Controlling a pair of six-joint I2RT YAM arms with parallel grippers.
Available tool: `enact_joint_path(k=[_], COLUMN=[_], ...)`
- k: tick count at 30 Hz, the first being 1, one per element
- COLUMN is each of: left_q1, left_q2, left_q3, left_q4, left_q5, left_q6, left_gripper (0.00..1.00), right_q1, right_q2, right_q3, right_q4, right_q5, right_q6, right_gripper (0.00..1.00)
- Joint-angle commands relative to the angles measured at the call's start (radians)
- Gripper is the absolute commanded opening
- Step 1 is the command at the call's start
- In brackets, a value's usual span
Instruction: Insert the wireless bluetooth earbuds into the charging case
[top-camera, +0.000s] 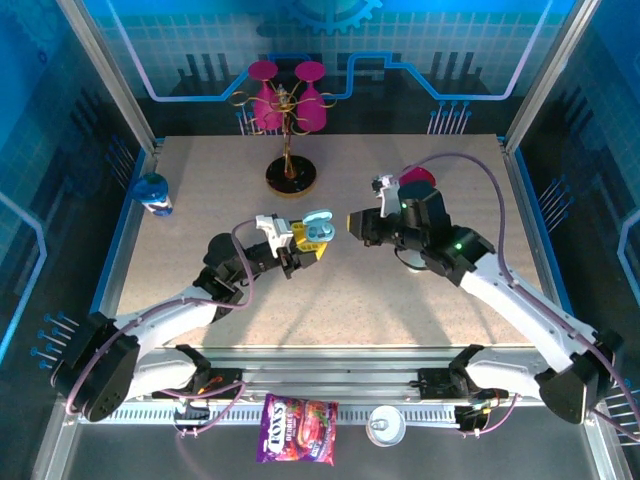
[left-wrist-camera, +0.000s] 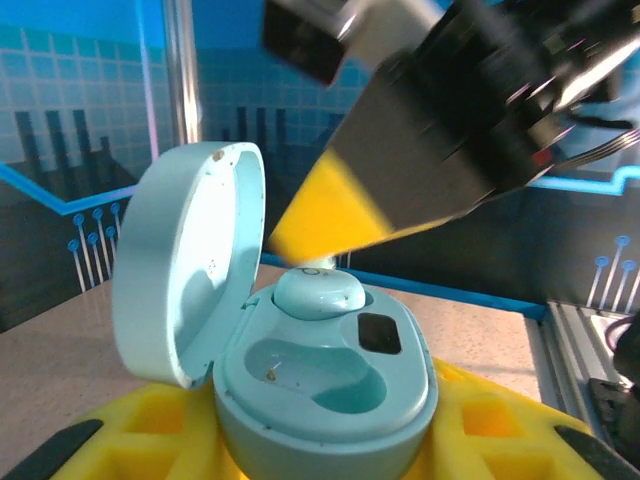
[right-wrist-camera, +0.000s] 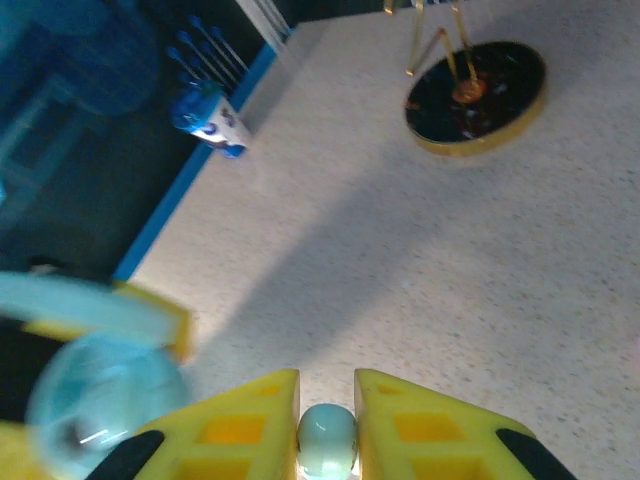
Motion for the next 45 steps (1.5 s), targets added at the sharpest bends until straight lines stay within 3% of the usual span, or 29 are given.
enact_joint_path(k=[1,17,38,45], left_q1=[-0.014,-0.034,-0.050,-0.050], left_q2=[0.030,0.094,0.108,0.106], left_q3=[0.026,0.070,0.071,0.073], left_q4=[0.070,0.068,0.075,0.074], left_q5=[-0.078,-0.086,-0.095,-0.113], left_q6=[0.030,-0.005,-0.001,-0.004], left_gripper=[0.33,0.33,0.33,0.33], right_q1=[0.042,0.168,0.181,0.182], right_q2=[-0.027,0.098,0.146,0.142], right_q3=[-0.016,0.079,0.067,0.055], right_q4=[0.075,0.152,0.192,0.191], right_q5=[-0.040,0.015,0.060,0.047], right_q6=[0.021,-0.036,-0.017,0.006], right_gripper=[0.19,0.19,0.19,0.23])
